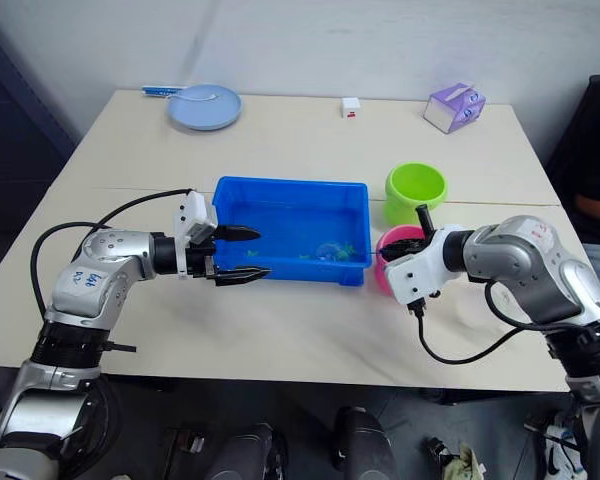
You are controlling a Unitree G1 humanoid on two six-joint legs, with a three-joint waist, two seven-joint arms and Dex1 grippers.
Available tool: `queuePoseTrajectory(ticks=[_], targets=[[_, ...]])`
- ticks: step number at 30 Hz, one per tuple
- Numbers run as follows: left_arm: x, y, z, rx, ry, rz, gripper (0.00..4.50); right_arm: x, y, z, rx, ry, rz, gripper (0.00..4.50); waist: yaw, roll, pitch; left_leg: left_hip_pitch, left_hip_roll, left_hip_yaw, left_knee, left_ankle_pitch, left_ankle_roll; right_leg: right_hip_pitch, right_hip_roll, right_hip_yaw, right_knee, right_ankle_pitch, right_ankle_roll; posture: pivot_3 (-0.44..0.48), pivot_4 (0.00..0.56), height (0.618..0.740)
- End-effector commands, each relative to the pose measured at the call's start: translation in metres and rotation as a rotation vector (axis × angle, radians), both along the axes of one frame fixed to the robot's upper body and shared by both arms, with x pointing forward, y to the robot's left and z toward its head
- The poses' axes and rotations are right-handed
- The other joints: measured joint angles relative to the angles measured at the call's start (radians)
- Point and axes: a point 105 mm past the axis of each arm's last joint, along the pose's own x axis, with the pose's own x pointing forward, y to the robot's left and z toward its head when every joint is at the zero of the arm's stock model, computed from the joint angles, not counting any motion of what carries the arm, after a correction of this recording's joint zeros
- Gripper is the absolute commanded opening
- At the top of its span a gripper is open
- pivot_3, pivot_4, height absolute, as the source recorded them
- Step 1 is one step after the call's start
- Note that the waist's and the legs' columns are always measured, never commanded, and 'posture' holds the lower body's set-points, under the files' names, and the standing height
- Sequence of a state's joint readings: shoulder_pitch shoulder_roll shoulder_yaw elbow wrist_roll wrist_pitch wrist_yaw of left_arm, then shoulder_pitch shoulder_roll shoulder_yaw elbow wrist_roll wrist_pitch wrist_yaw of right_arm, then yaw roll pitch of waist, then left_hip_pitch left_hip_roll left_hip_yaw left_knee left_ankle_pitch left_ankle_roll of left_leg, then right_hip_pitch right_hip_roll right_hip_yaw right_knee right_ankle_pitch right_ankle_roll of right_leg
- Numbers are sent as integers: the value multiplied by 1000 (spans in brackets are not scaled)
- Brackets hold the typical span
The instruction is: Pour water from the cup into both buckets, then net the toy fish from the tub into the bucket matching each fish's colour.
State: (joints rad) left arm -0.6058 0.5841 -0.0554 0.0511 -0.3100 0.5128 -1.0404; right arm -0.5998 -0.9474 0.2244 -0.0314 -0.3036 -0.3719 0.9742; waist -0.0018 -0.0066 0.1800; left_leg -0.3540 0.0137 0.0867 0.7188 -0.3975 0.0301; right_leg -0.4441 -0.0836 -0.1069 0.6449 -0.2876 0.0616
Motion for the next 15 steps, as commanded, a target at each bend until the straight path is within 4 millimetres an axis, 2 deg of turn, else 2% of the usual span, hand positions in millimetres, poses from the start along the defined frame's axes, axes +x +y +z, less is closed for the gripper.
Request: queuePoseTrajectory(ticks=[1, 4, 7, 15], targets=[[-1, -4, 12, -26, -46, -21, 4500, 5, -5, 24, 20, -91, -36, 783, 0, 0, 0, 0, 0, 0, 0, 0, 0, 0, 0, 0, 0, 0, 0, 0, 150, 739], [-1, -5, 11, -31, -46, -21, 4500, 7, -18, 18, -39, -77, -73, 783, 3, 0, 0, 0, 0, 0, 0, 0, 0, 0, 0, 0, 0, 0, 0, 0, 150, 739], [-1, -6, 11, -32, -48, -20, 4500, 4, -21, 10, -61, -50, -72, 783, 2, 0, 0, 0, -1, 0, 0, 0, 0, 0, -1, 0, 0, 0, 0, 0, 150, 739], [0, -5, 14, -37, -57, -14, 4500, -5, -3, -11, 49, 53, -67, 783, 1, 0, 0, 0, 0, 0, 0, 0, 0, 0, 0, 0, 0, 0, 0, 0, 150, 739]])
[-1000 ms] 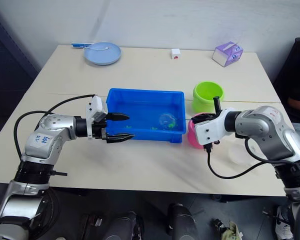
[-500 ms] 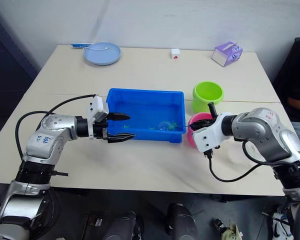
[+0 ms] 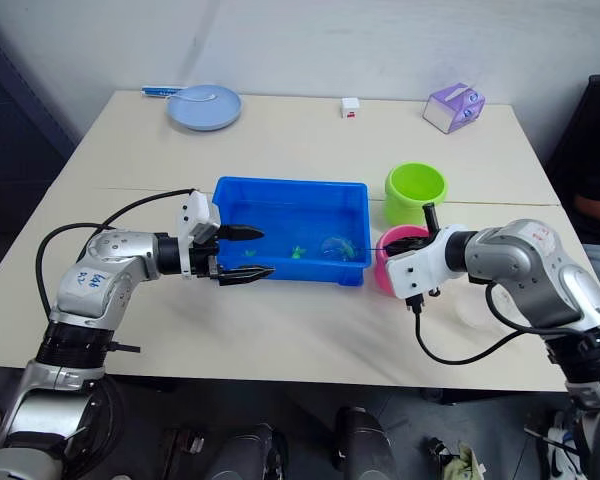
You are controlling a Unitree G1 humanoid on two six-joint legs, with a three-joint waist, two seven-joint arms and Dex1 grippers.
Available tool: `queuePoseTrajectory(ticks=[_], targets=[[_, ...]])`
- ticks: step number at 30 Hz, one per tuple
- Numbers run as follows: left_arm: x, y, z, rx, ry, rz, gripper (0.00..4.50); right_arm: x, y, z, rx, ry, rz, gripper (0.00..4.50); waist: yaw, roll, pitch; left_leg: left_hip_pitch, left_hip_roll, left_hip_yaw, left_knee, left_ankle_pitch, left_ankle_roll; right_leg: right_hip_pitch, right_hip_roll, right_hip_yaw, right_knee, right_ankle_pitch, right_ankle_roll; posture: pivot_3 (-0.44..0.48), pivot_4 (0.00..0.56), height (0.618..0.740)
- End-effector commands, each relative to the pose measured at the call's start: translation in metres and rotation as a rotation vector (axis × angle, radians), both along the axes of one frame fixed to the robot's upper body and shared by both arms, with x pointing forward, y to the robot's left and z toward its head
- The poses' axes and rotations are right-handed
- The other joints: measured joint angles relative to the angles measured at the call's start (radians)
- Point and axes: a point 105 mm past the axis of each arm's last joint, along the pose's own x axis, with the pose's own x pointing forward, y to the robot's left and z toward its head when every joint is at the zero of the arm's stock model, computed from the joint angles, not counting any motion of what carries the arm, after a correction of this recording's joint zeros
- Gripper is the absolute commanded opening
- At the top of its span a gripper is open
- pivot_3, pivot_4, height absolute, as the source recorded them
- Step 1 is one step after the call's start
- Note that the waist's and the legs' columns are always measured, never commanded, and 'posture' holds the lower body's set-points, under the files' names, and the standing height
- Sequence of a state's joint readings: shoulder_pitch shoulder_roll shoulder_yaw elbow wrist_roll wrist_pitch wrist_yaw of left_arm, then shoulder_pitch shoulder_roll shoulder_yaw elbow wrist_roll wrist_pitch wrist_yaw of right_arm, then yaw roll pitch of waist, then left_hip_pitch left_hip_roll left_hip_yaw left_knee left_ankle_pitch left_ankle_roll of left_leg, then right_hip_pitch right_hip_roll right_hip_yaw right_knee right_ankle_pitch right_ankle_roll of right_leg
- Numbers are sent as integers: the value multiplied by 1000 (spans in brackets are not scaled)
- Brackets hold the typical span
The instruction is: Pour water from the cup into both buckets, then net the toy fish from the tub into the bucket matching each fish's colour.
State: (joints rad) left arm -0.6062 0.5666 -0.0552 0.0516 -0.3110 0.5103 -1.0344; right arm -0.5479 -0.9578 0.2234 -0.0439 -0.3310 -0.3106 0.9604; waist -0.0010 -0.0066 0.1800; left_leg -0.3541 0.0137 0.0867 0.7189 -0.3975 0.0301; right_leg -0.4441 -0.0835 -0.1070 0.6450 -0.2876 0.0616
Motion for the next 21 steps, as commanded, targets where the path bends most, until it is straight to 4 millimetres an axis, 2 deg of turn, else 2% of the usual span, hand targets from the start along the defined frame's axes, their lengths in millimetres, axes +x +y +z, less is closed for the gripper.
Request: queuePoseTrajectory(ticks=[1, 5, 13, 16, 21], targets=[[0, 0, 15, -22, -57, -8, 4500, -7, 9, 1, 93, 31, -4, 783, 0, 0, 0, 0, 0, 0, 0, 0, 0, 0, 0, 0, 0, 0, 0, 0, 150, 739], [1, 1, 15, -21, -59, -4, 4500, -9, 15, -3, 209, 89, -48, 783, 1, 0, 0, 0, 0, 0, 0, 0, 0, 0, 0, 0, 0, 0, 0, 0, 150, 739], [7, 25, 11, 8, -45, 64, 4500, -4, 30, -11, 493, 246, -165, 783, -1, 0, 0, 0, 0, 0, 0, 0, 0, 0, 1, 0, 0, 0, 0, 0, 150, 739], [9, 35, 9, 25, -44, 98, 4500, 1, 28, -16, 426, 216, -175, 783, 0, 0, 0, 0, 0, 0, 0, 0, 0, 0, 1, 0, 0, 0, 0, 0, 150, 739], [9, 53, 6, 48, -39, 142, 4500, 15, 38, -9, 396, 143, -173, 783, -2, 0, 0, 0, 0, 0, 0, 0, 0, 0, 0, 0, 0, 0, 0, 0, 150, 739]])
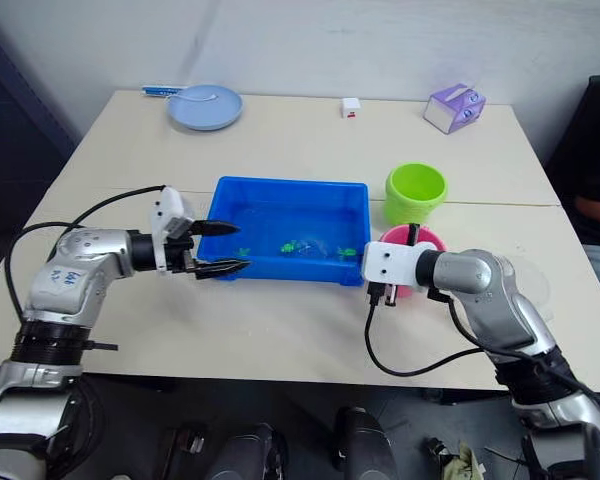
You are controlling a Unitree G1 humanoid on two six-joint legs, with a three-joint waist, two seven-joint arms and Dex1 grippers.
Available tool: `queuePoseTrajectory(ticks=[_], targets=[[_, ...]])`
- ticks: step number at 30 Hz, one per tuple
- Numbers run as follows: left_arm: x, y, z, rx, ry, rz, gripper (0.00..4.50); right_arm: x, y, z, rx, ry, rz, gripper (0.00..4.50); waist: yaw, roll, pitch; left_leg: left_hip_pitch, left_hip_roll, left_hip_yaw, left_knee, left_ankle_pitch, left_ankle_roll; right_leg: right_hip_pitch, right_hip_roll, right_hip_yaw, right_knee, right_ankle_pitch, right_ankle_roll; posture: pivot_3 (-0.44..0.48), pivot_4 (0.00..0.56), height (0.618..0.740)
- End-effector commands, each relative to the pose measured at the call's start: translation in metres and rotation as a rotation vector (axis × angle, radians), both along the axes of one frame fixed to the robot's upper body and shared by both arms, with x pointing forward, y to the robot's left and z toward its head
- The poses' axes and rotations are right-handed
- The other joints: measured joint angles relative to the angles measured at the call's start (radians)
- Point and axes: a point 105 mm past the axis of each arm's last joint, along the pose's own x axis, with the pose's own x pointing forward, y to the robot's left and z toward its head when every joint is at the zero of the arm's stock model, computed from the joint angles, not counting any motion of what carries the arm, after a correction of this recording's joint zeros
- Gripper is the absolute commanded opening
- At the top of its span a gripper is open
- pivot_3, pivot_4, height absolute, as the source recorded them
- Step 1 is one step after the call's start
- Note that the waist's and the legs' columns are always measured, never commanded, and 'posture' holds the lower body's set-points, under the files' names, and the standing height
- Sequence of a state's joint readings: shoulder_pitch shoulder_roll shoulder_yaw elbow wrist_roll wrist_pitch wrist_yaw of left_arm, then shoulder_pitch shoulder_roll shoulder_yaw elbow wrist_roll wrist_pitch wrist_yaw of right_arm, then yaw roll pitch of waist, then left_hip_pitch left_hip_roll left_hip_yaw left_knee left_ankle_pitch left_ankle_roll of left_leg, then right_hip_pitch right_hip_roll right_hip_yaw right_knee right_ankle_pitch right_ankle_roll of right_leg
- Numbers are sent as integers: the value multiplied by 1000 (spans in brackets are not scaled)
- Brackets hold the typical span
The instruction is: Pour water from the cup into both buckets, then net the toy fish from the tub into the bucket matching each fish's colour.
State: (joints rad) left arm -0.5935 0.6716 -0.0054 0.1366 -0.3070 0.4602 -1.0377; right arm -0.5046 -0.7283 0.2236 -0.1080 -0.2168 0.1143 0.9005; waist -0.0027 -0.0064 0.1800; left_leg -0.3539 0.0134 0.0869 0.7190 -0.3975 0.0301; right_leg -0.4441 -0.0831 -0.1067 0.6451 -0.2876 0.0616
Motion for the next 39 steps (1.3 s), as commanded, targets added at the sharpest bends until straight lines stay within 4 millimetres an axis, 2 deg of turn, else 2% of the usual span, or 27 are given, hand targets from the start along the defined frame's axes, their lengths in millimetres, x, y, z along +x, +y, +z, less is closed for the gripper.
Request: queuePoseTrajectory(ticks=[1, 8, 16, 23, 27, 30, 39], targets=[[0, 12, 7, 1, -35, 27, 4500, 4, 14, 10, -24, -65, 44, 783, -1, 0, 0, 0, 0, 0, 0, 0, 0, 0, 0, 0, 0, 0, 0, 0, 150, 739], [2, 24, 13, 5, -54, 64, 4500, 5, 40, 2, -3, -39, 123, 783, 0, 0, 0, 0, 0, 0, 0, 0, 0, 0, 0, 0, 0, 0, 0, 0, 150, 739], [1, 30, 15, 9, -64, 85, 4500, -3, 50, -4, 28, 5, 161, 783, -2, 0, 0, 0, 0, 0, 0, 0, 0, 0, 0, 0, 0, 0, 0, 0, 150, 739], [-1, 36, 14, 43, -64, 89, 4500, -6, 65, 8, 177, 80, 200, 783, -2, 0, 0, 0, 1, 0, 0, 0, 0, 0, 1, 0, 0, 0, 0, 0, 150, 739], [1, 40, 15, 57, -70, 97, 4500, -5, 63, 8, 156, 121, 213, 783, -1, 0, 0, 0, 1, 0, 0, 0, 0, 0, 0, 0, 0, 0, 0, 0, 150, 739], [1, 42, 15, 57, -73, 101, 4500, -1, 62, 12, 263, 205, 159, 783, -1, 0, 0, 0, 0, 0, 0, 0, 0, 0, 0, 0, 0, 0, 0, 0, 150, 739], [0, 55, 15, 64, -70, 139, 4500, 7, 58, 15, 402, 302, 53, 783, -2, 0, 0, 0, 0, 0, 0, 0, 0, 0, 0, -1, 0, 0, 0, 0, 150, 739]])
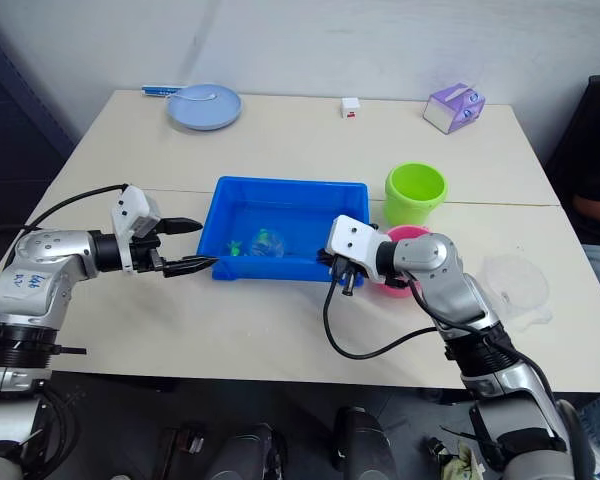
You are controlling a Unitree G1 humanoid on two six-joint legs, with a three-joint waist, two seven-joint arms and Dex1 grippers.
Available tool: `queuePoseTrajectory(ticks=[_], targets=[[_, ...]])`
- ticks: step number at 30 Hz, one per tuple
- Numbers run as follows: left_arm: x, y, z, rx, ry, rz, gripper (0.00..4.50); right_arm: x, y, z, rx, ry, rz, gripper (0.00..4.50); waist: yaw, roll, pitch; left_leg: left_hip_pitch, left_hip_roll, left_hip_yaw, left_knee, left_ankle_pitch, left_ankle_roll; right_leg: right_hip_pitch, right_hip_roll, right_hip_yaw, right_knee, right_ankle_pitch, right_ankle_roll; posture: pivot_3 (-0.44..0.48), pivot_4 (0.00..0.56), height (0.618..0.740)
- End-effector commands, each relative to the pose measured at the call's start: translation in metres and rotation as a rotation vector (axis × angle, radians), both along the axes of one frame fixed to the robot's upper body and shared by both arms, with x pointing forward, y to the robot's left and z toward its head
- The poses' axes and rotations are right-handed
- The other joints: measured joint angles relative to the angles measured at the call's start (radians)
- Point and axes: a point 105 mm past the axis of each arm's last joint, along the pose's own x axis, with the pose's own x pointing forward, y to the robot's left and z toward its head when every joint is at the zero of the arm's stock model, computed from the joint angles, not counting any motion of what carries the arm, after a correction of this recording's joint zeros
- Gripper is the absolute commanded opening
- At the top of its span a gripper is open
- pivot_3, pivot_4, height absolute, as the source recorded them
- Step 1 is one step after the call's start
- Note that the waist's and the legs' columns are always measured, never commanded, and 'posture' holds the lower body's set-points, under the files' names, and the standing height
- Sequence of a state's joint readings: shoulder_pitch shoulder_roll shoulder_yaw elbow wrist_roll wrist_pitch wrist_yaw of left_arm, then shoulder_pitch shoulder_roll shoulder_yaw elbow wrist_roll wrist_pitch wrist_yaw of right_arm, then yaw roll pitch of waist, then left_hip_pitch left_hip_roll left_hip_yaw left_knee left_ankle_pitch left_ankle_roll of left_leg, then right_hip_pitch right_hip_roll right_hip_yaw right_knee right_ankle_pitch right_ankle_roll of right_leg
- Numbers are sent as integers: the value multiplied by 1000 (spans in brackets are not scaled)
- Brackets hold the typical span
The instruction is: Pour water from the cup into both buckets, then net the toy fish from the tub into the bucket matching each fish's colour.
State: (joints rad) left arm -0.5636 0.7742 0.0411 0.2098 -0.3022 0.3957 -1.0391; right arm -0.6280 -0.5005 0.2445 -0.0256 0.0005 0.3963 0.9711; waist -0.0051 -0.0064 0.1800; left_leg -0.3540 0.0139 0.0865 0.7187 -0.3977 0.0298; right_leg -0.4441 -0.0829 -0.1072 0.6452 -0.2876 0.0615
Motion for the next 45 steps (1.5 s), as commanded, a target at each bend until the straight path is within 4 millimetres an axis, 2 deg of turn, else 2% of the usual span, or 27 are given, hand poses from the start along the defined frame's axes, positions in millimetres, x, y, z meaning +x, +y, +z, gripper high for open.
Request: queuePoseTrajectory(ticks=[1, 5, 10, 18, 20, 24, 32, 39, 45], targets=[[-2, 13, 14, 10, -50, 28, 4500, 1, 2, 17, 57, -20, -10, 783, 0, 0, 0, 0, 0, 0, 0, 0, 0, 0, 0, 0, 0, 0, 0, 0, 150, 739], [-2, 17, 14, 16, -49, 37, 4500, 3, 4, 20, -29, -123, 21, 783, 0, 0, 0, 0, 0, 0, 0, 0, 0, 0, 0, 0, 0, 0, 0, 0, 150, 739], [-4, 22, 13, 32, -44, 45, 4500, 12, 16, 26, -265, -416, 128, 783, -4, 0, 0, 0, 0, 0, 0, 0, 0, 0, 0, 0, 0, 0, 0, 0, 150, 739], [-10, 25, 11, 45, -30, 37, 4500, 13, 30, 12, -425, -512, 284, 783, -14, 0, 0, 0, 0, 0, -1, 0, 0, -1, 0, 0, 0, 0, 0, 0, 150, 739], [-10, 25, 12, 43, -36, 43, 4500, 10, 36, 8, -414, -488, 313, 783, -23, 0, 0, 0, 0, 0, -1, 0, 0, -1, 0, 0, 0, 0, 0, 0, 150, 739], [-10, 25, 12, 38, -40, 47, 4500, 5, 46, 9, -259, -364, 289, 783, -25, 0, 0, 0, 1, 0, -1, 0, 0, -1, 0, 0, 0, 0, 0, 0, 150, 739], [-10, 30, 12, 30, -43, 66, 4500, 4, 44, 13, 50, -20, 135, 783, -22, 0, 0, -1, 1, -2, -1, 0, 0, 0, -1, -1, 0, 0, -1, 0, 150, 739], [-9, 36, 14, 33, -47, 88, 4500, 5, 42, 15, 142, 82, 66, 783, -24, 0, 0, -1, 0, -2, -1, 0, 0, 0, -1, -1, 0, 0, -1, 0, 150, 739], [-7, 28, 22, -30, -55, 67, 4500, 1, 30, 28, 233, 128, 5, 783, -21, 0, 0, -1, 0, -2, -1, 0, 0, -1, -1, -2, 0, 0, -1, 0, 150, 739]])
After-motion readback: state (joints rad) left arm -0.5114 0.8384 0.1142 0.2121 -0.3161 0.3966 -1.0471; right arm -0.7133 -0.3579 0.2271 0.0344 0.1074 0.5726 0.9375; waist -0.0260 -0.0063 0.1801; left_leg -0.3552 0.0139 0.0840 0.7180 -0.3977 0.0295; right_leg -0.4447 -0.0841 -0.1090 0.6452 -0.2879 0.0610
